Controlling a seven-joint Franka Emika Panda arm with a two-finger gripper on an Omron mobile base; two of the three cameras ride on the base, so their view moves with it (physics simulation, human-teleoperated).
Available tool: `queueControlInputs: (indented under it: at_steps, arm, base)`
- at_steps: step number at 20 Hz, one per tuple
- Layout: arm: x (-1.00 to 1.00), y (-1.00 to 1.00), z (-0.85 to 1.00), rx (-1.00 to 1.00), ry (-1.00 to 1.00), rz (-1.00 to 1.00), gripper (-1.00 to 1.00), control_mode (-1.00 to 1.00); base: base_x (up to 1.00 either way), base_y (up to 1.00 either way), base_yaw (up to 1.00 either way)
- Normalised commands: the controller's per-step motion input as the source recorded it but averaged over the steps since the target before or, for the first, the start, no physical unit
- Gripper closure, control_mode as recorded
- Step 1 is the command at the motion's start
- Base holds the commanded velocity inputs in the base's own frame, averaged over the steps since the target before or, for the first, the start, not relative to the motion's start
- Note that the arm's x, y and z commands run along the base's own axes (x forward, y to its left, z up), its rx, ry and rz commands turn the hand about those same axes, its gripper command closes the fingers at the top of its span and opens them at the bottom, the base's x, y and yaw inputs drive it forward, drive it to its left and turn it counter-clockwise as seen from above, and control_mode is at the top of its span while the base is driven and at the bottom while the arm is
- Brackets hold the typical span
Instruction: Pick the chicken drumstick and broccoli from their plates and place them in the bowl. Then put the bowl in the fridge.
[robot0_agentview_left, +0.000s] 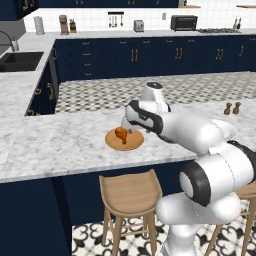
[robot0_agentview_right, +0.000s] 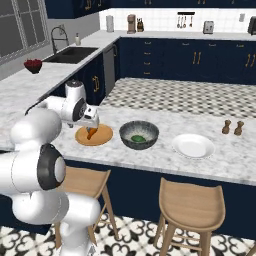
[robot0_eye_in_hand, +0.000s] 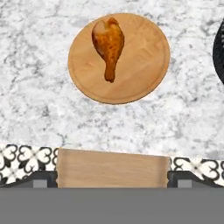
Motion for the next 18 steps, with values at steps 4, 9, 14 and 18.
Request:
queueControlInputs:
  at_steps: [4,9,14,18]
  arm:
    - [0.74,0.39,-0.44,-0.12,-0.02,0.00,-1.00,-1.00]
    - [0.57,0.09,-0.54,-0.06,-0.09,0.00,-1.00,-1.00]
    - [0.57,0.00,-0.38,0.00,-0.04,0.00,-1.00,-1.00]
    - [0.67,0.00,-0.30,0.00,0.00,0.00,-1.00,-1.00]
  base:
    - [0.00,0.00,0.00]
    - [0.00,0.00,0.00]
    - [0.00,0.00,0.00]
    - [0.00,0.00,0.00]
